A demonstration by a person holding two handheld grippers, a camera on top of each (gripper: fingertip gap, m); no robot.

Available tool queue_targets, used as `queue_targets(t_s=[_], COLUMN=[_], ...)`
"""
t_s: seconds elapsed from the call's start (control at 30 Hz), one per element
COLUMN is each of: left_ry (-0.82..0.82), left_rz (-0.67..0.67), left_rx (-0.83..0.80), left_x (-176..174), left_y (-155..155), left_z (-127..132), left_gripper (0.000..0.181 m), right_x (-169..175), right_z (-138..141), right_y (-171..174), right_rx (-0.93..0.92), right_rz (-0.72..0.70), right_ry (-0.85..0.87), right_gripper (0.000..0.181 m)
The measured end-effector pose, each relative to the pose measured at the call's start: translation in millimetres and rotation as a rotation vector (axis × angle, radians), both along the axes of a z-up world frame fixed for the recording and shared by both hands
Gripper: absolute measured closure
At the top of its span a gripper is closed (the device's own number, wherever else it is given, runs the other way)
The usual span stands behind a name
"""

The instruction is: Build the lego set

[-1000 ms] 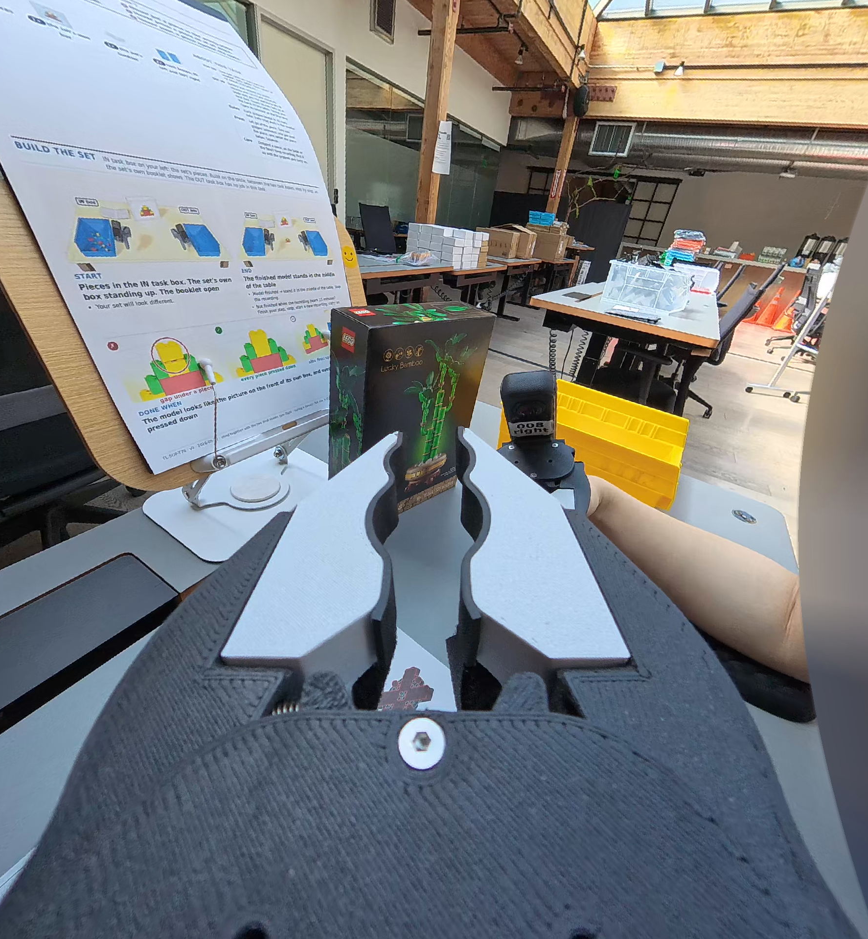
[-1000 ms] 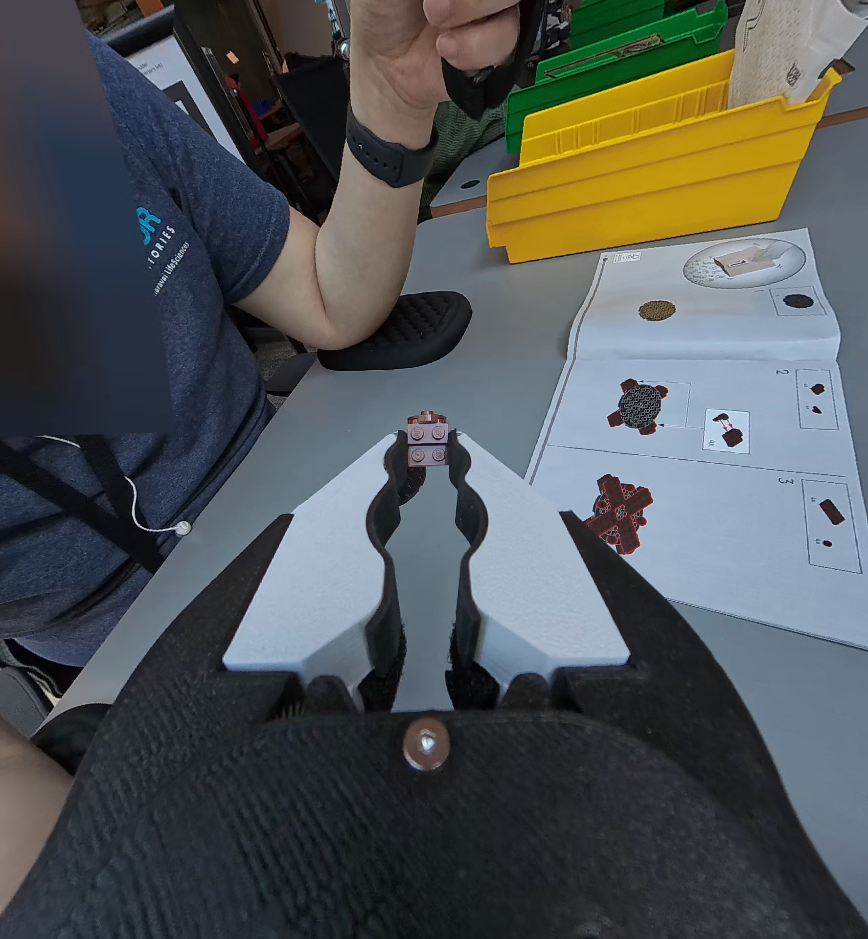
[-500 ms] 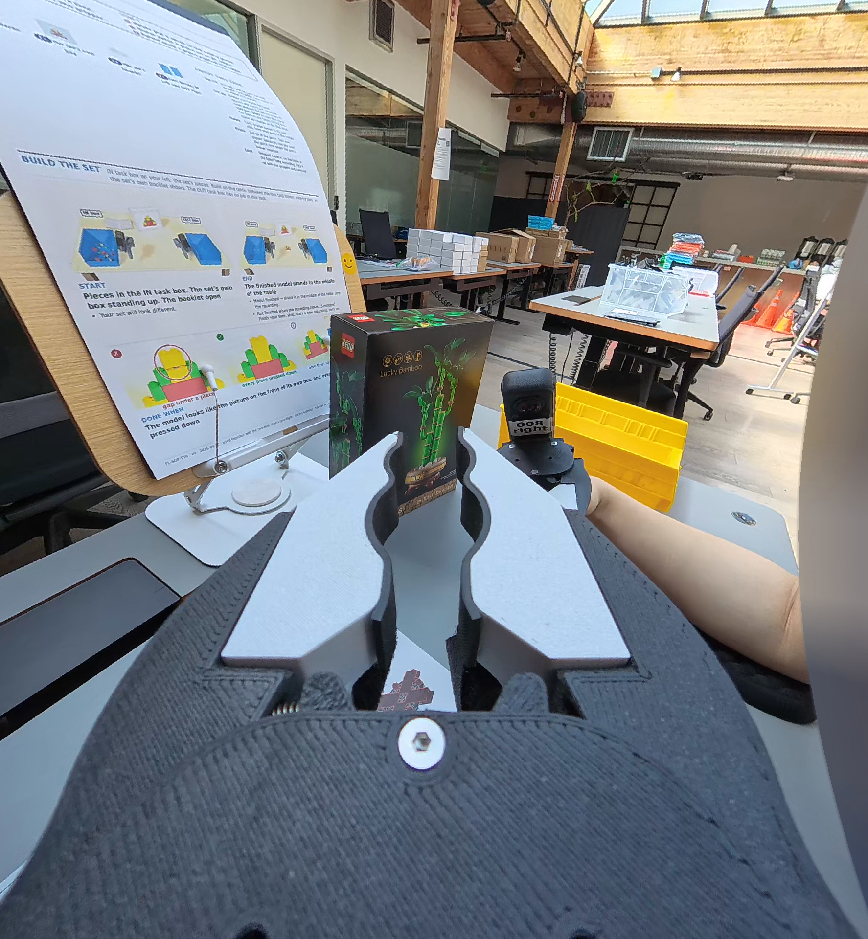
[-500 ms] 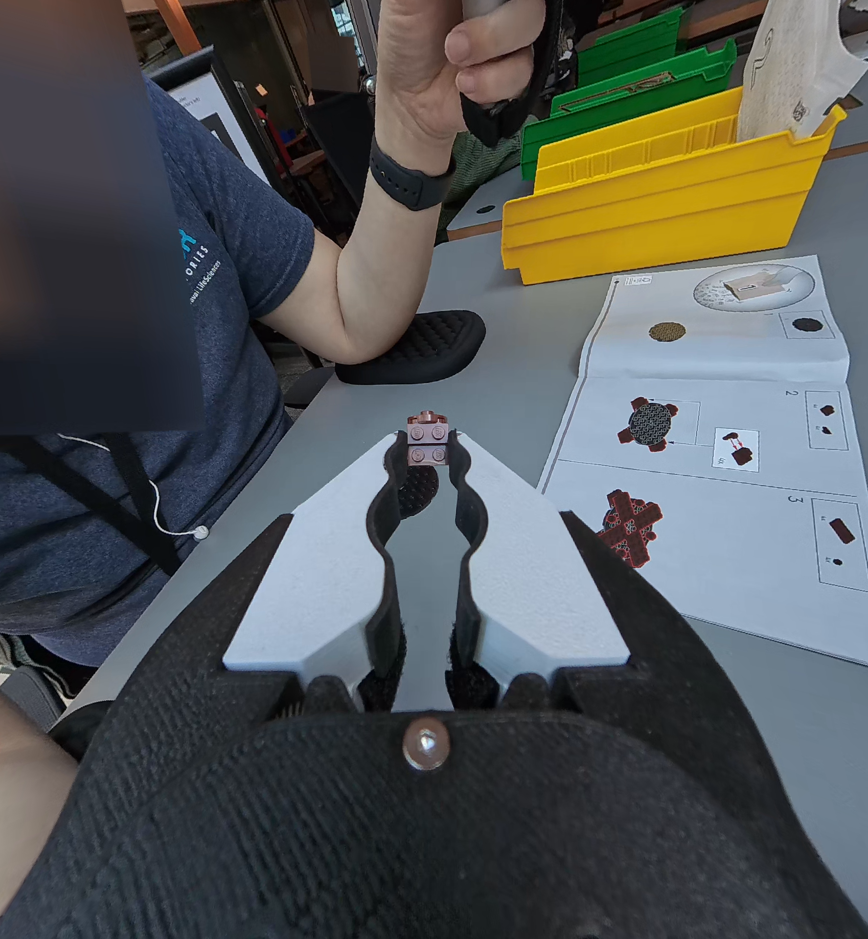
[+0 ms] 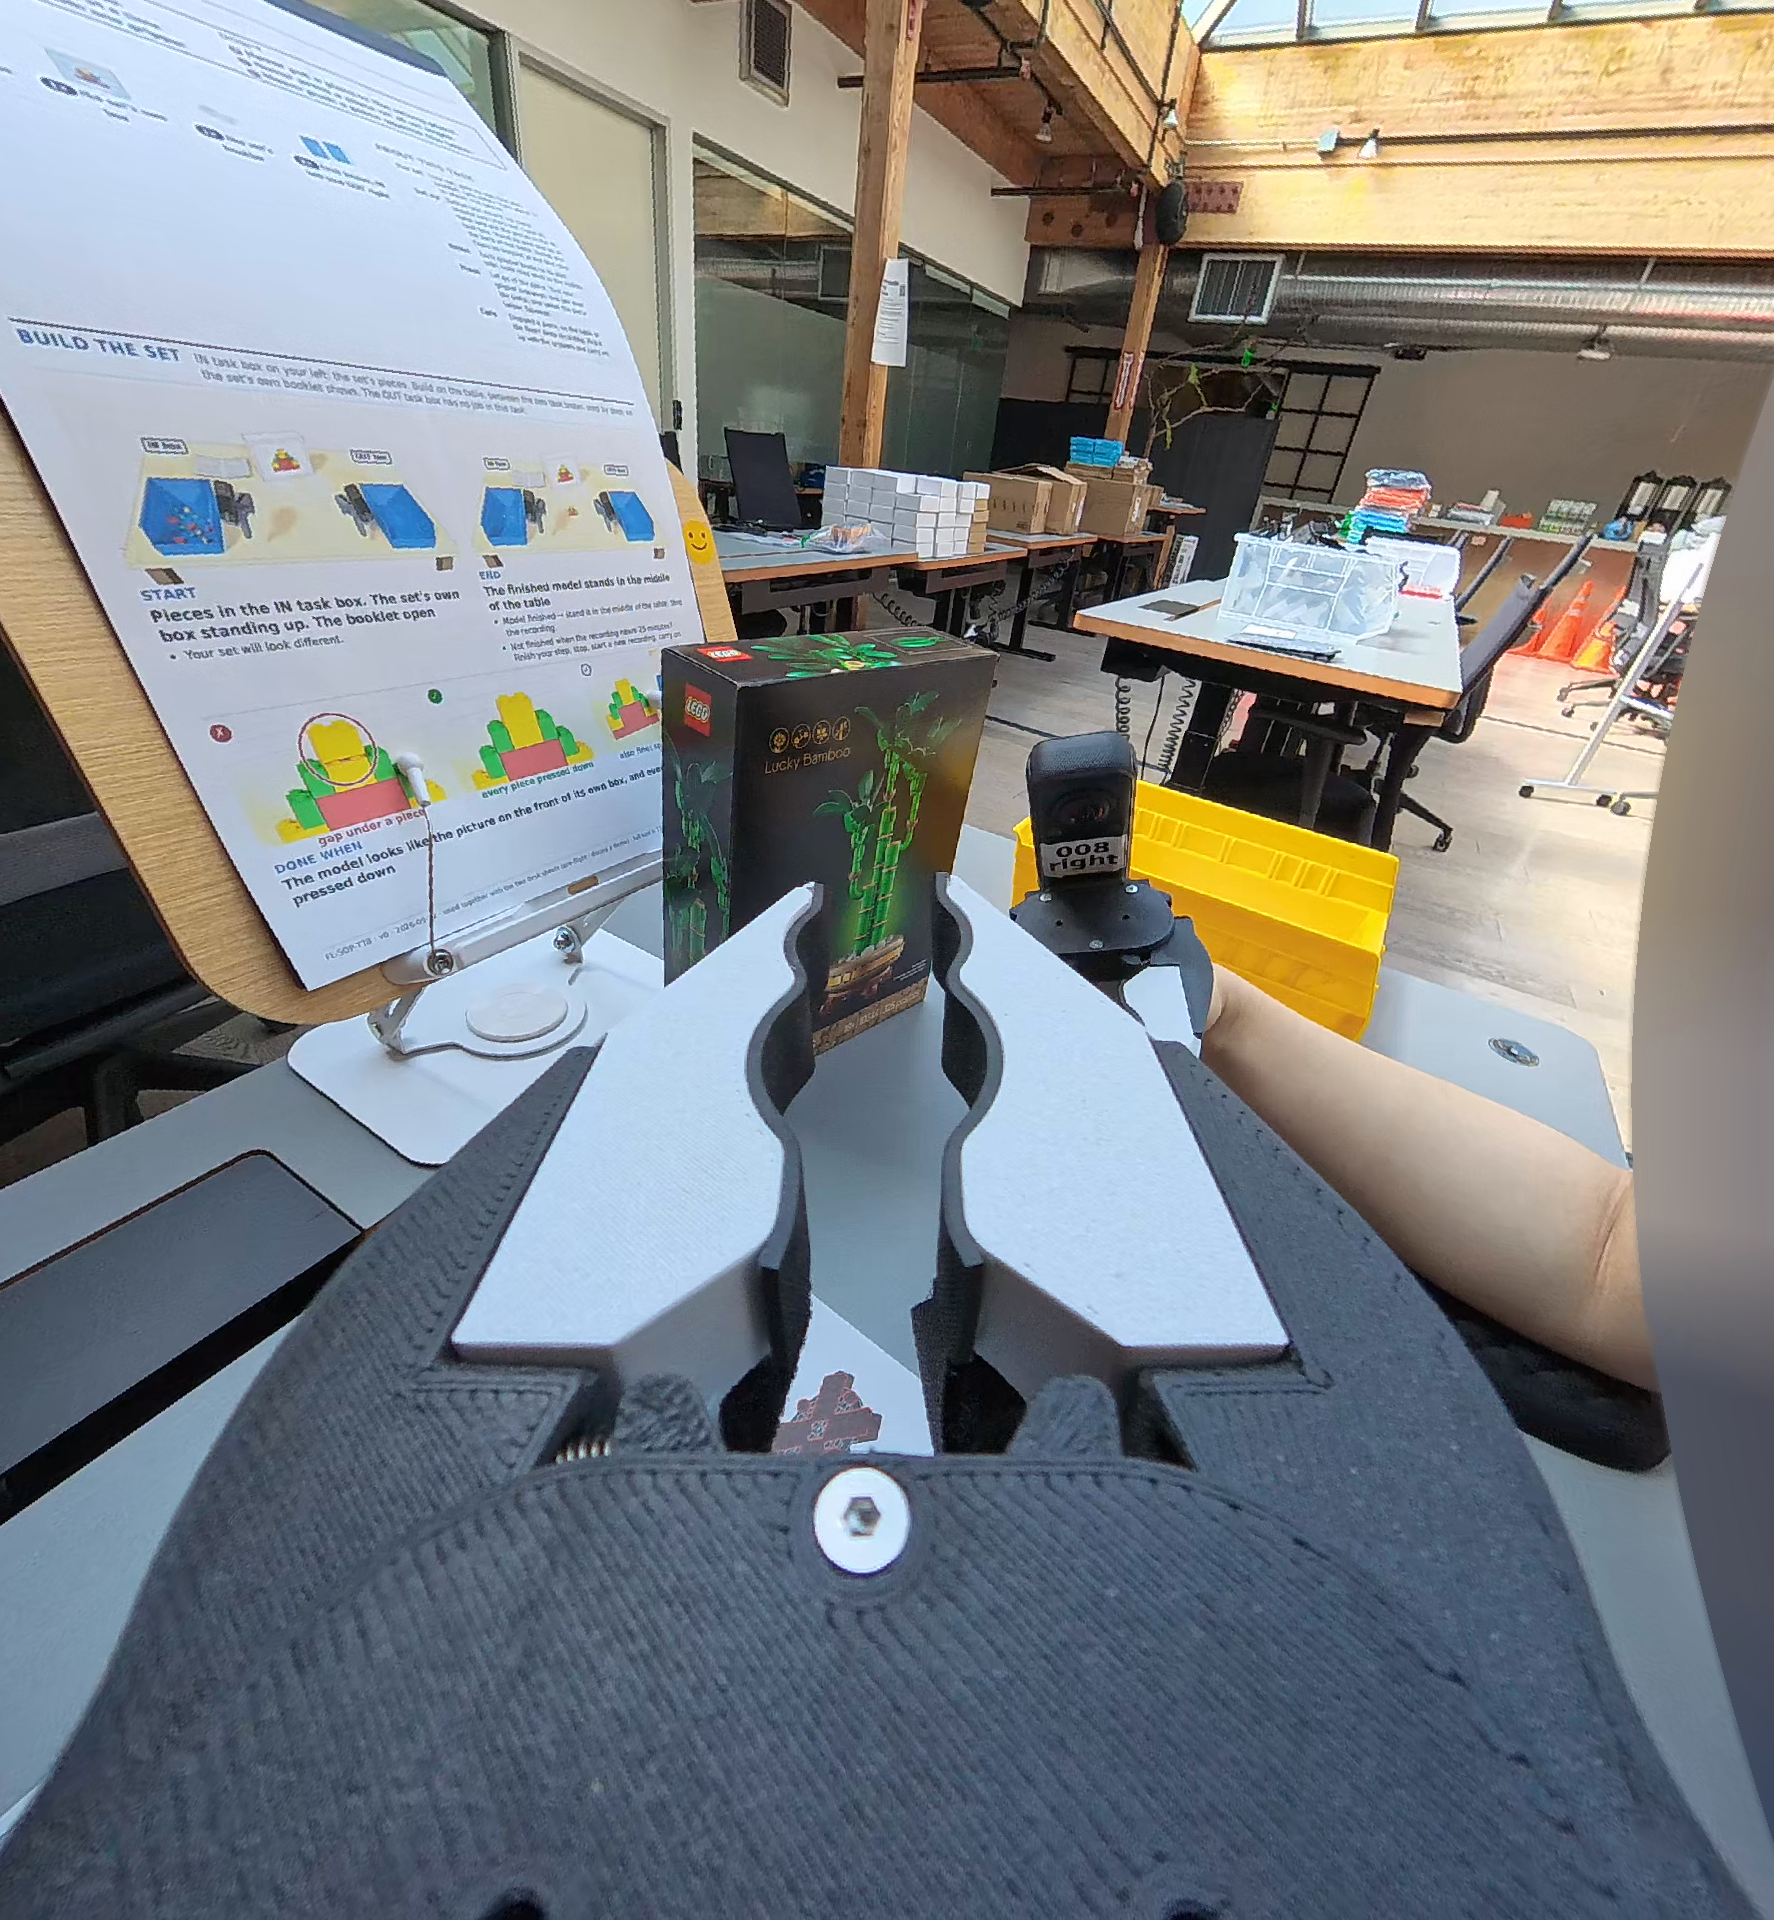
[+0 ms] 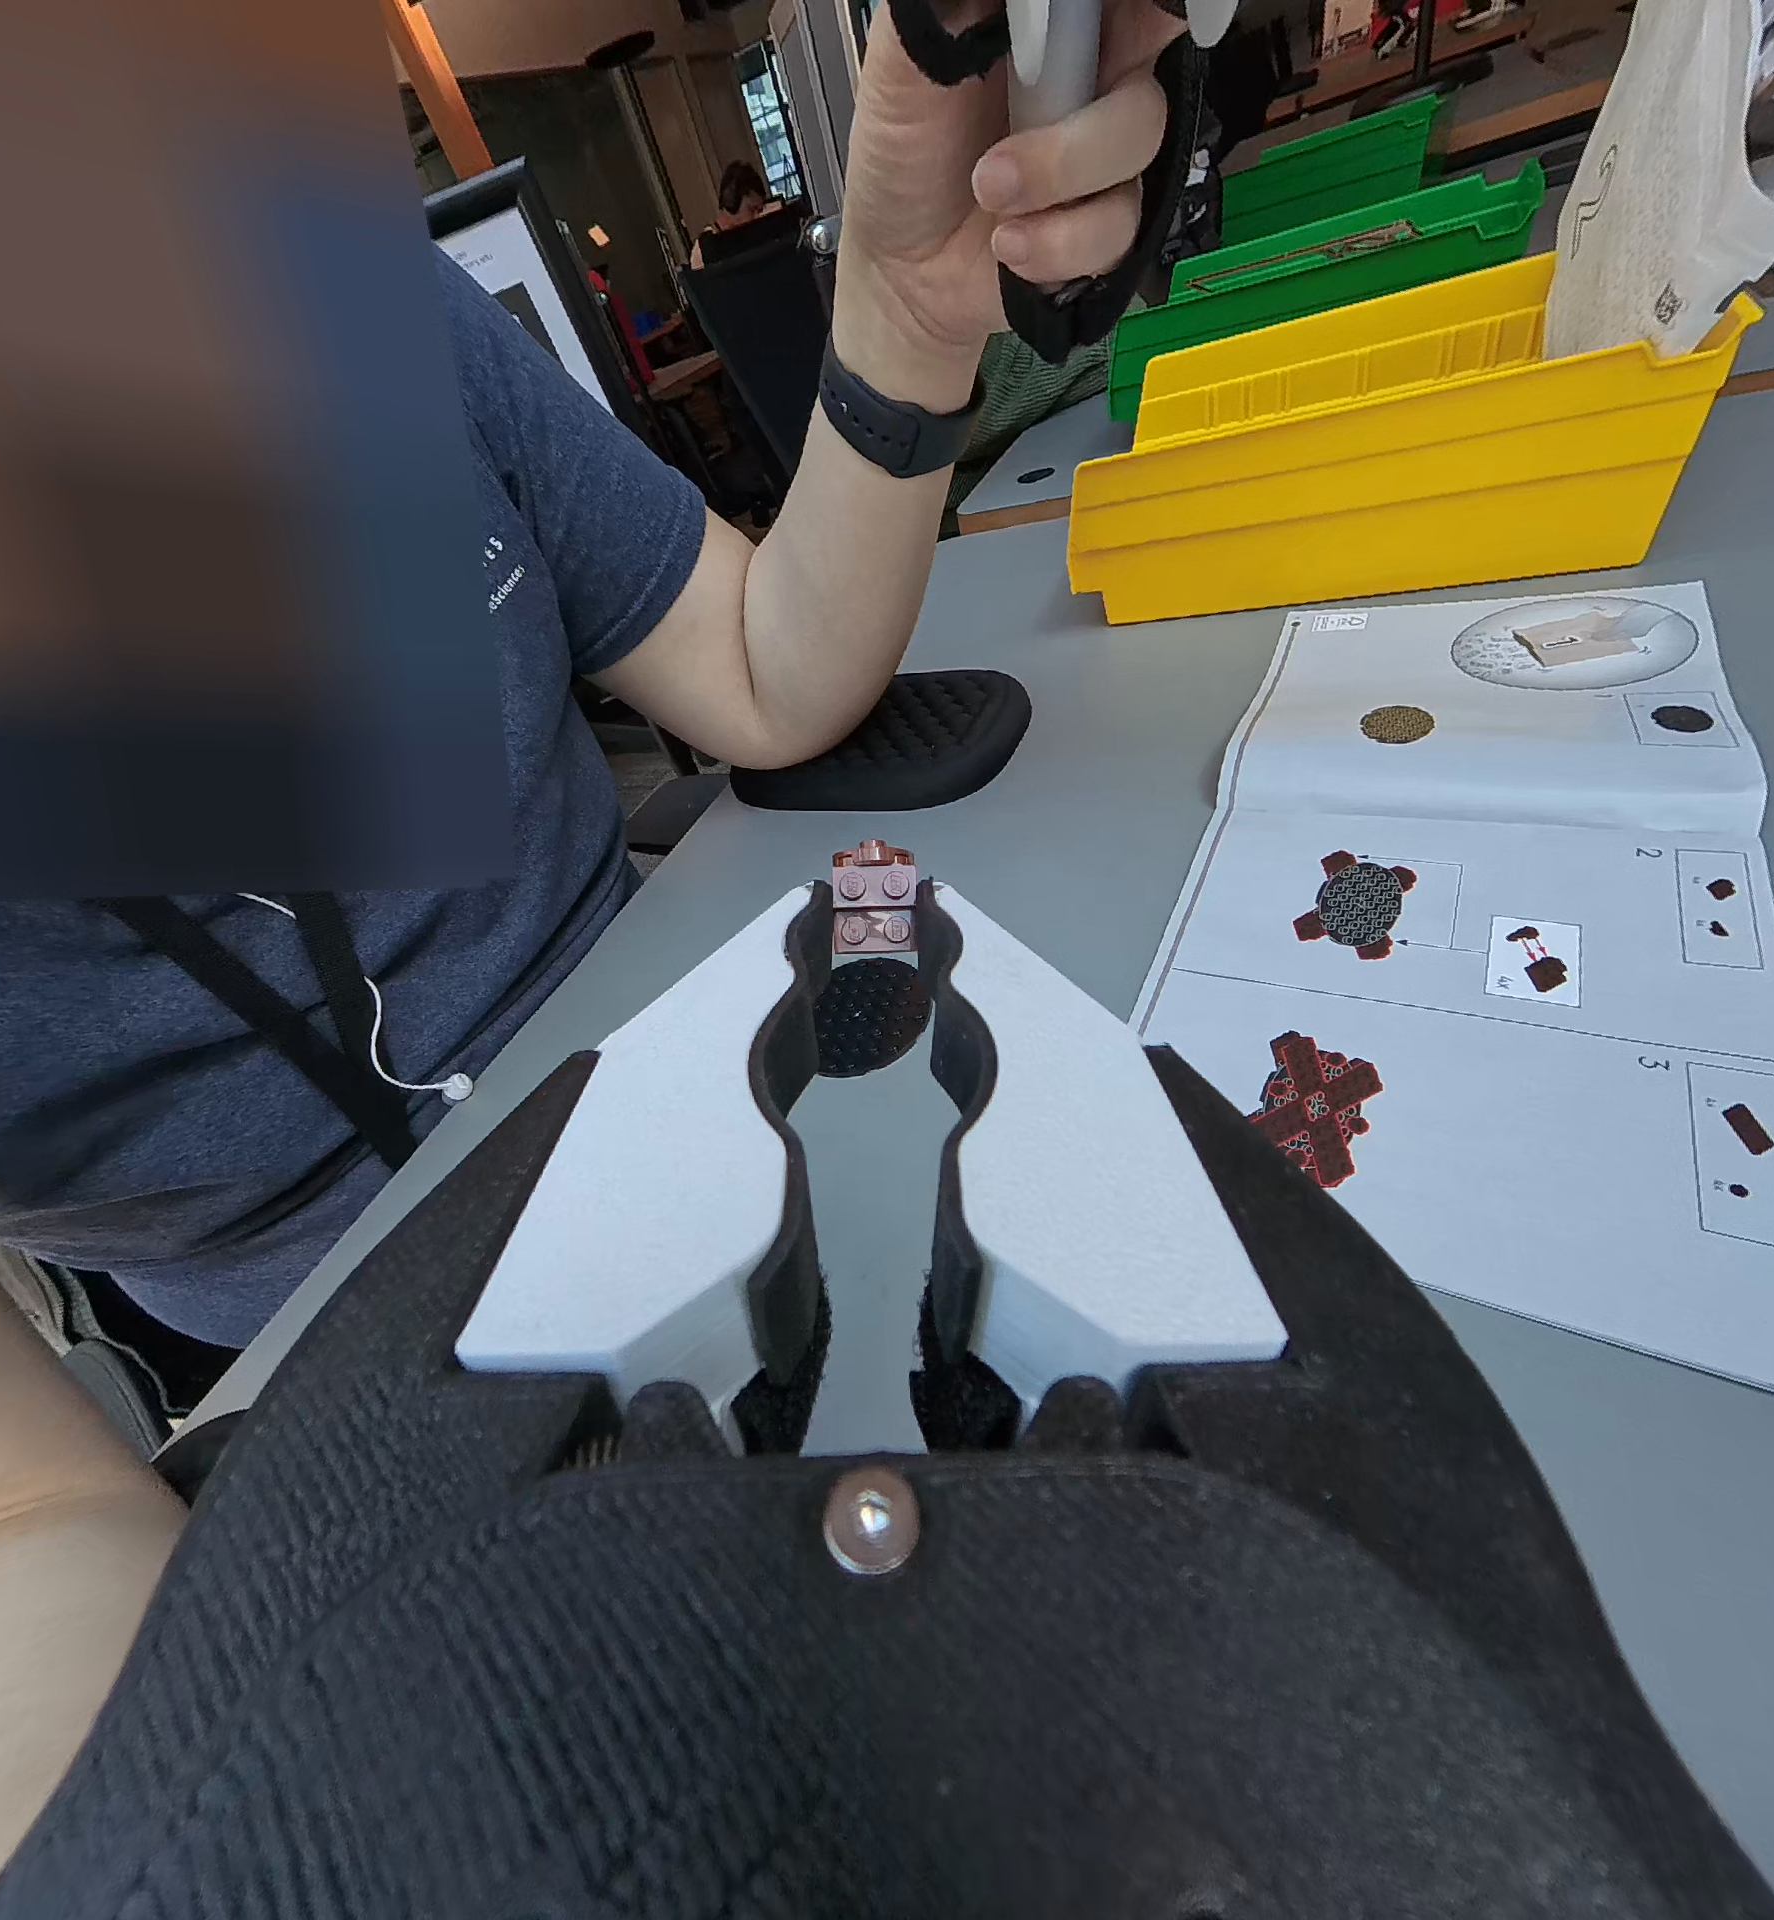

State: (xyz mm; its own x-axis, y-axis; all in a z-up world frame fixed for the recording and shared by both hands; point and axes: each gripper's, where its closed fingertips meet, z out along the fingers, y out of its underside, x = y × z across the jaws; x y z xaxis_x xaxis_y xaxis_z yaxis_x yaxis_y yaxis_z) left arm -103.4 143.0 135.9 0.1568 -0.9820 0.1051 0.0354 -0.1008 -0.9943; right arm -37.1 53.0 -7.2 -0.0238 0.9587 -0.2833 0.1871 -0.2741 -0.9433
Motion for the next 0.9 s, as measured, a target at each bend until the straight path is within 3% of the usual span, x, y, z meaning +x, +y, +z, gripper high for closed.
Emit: queue_targets(t_s=[0.9], left_ry=[0.005], left_rz=[-0.01], left_rx=[0.009], left_x=[1], left_y=[-4], left_z=[1], left_gripper=[0.165], right_x=[9], right_z=[16], right_y=[-18], right_rx=[0.028], right_rz=[0.075], right_ry=[0.075], right_gripper=[0.166])
